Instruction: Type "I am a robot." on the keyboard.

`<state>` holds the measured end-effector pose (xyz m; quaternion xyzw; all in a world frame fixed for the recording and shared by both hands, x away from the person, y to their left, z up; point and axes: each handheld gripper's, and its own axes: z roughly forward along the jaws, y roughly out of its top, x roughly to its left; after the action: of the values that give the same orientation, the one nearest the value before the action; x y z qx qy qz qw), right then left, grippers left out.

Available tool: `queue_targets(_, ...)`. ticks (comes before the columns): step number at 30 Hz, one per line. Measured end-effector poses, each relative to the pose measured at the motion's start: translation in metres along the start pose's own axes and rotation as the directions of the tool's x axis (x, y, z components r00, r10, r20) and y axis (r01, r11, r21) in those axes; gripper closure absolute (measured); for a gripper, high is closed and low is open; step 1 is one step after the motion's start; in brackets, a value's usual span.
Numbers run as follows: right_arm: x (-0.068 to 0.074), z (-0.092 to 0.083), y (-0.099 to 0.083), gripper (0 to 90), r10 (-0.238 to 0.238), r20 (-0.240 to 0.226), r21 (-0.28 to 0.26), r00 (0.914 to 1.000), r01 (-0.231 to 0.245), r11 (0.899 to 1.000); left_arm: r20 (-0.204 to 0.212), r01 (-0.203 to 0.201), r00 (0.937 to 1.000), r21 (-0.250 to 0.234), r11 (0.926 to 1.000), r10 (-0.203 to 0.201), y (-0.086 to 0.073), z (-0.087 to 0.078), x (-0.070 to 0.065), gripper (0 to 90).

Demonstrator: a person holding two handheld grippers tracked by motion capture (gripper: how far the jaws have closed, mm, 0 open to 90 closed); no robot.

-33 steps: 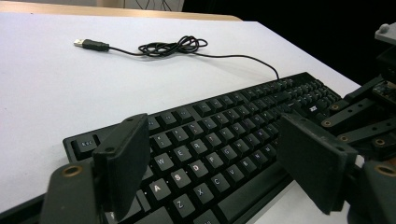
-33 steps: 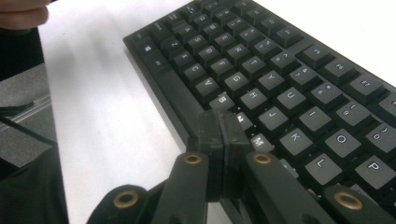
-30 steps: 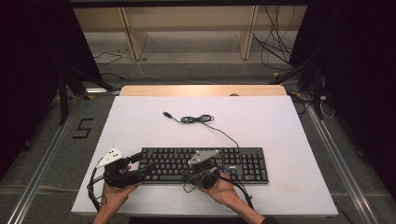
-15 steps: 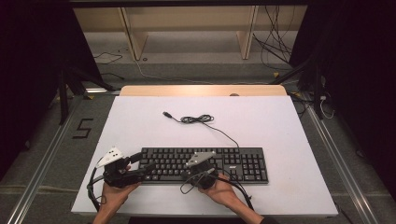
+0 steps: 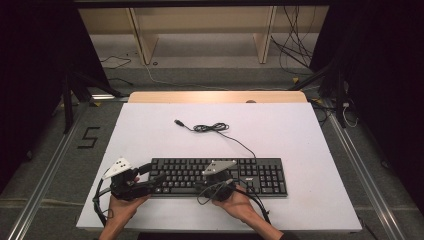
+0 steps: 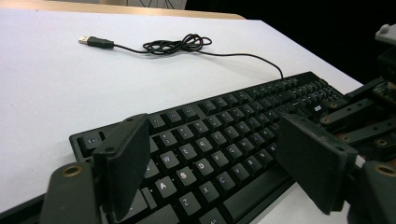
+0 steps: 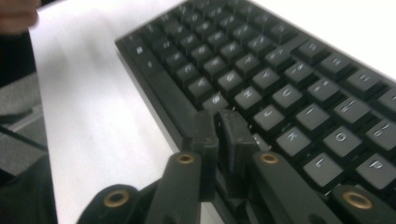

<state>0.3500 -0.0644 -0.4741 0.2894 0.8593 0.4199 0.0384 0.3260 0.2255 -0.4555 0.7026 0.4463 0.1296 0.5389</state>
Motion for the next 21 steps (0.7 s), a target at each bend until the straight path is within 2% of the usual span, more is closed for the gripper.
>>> queue_targets(8, -0.005, -0.014, 0.002, 68.8, 0.032, -0.02, -0.06, 0.9993, -0.033, 0.998, -0.008, -0.001, 1.0, 0.014, 0.9999, 0.001, 0.0, 0.001, 0.001, 25.7)
queue_targets(15, -0.009, -0.024, 0.003, 50.1, 0.063, -0.024, -0.091, 0.9977, -0.065, 0.994, -0.022, 0.014, 0.9997, 0.029, 0.9995, -0.013, -0.001, 0.003, 0.003, 29.0)
queue_targets(21, -0.012, -0.031, 0.003, 43.4, 0.076, -0.018, -0.109, 0.9969, -0.078, 0.991, -0.03, 0.024, 0.9993, 0.054, 0.9982, -0.023, -0.002, 0.006, 0.006, 35.0)
